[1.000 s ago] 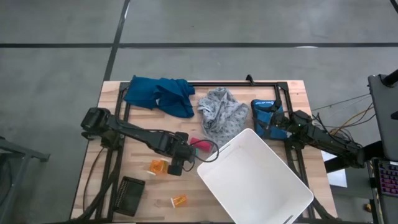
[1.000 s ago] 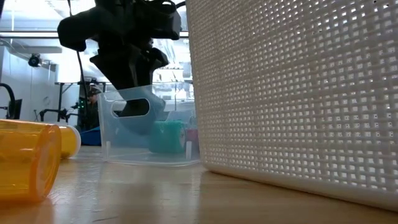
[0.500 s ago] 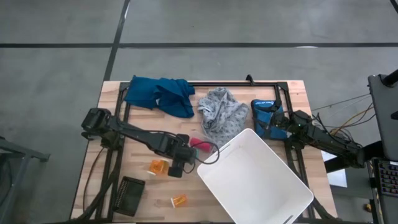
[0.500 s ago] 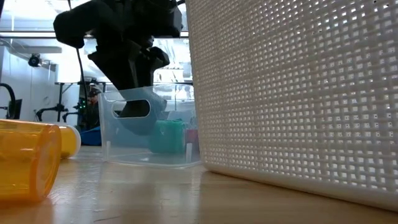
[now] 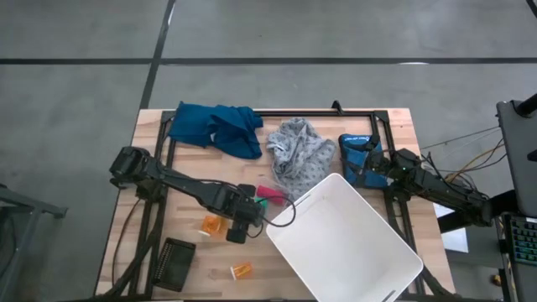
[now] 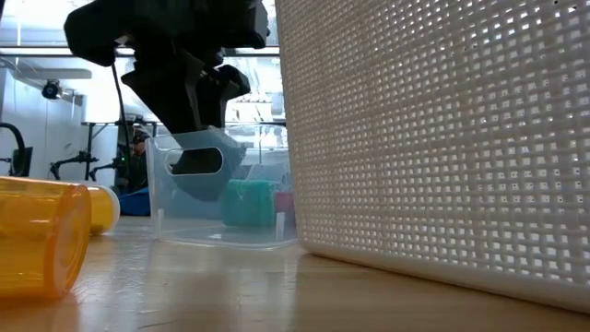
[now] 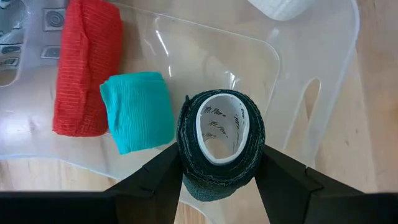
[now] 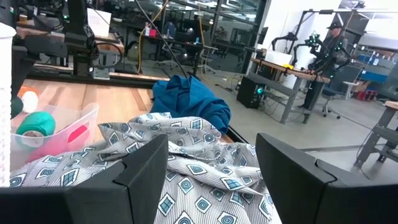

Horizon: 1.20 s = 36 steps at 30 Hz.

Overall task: Pick & Place Medicine items
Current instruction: Put the green bandage into the transparent bin, then put the top left orange medicine bottle into the black bin

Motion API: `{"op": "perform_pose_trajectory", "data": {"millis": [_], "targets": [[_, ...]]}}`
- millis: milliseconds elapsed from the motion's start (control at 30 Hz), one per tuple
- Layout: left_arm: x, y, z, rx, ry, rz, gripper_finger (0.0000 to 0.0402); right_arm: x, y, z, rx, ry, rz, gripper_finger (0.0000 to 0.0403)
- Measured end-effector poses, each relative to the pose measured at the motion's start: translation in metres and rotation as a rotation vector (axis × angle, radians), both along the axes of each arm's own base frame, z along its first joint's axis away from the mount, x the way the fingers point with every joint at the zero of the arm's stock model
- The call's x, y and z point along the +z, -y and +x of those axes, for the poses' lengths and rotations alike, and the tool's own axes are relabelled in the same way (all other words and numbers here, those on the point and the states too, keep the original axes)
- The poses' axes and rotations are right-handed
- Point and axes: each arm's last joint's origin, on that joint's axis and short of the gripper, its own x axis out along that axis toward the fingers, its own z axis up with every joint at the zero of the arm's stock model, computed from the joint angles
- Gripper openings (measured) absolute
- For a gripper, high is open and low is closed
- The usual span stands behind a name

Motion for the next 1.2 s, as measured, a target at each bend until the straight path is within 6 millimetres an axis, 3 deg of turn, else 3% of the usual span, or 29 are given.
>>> {"op": "perform_pose_trajectory", "data": {"millis": [367, 800, 1200], "targets": [[-0.0068, -0.0007, -0.0019, -0.001, -0.001, -0.006, 0.0187, 0.0, 0.0, 0.0, 0.0, 0.001, 0.002, 0.024], [-0.0066, -0.0019, -0.002, 0.006, -0.002, 0.009, 0.0229, 0.0, 0.0001, 0.0, -0.001, 0.0, 0.001, 0.024], [-0.0065, -0.0027, -0.0016, 0.009, 0.002, 0.012, 0.024, 0.0, 0.0001, 0.0, -0.001, 0.0, 0.0, 0.024]]}}
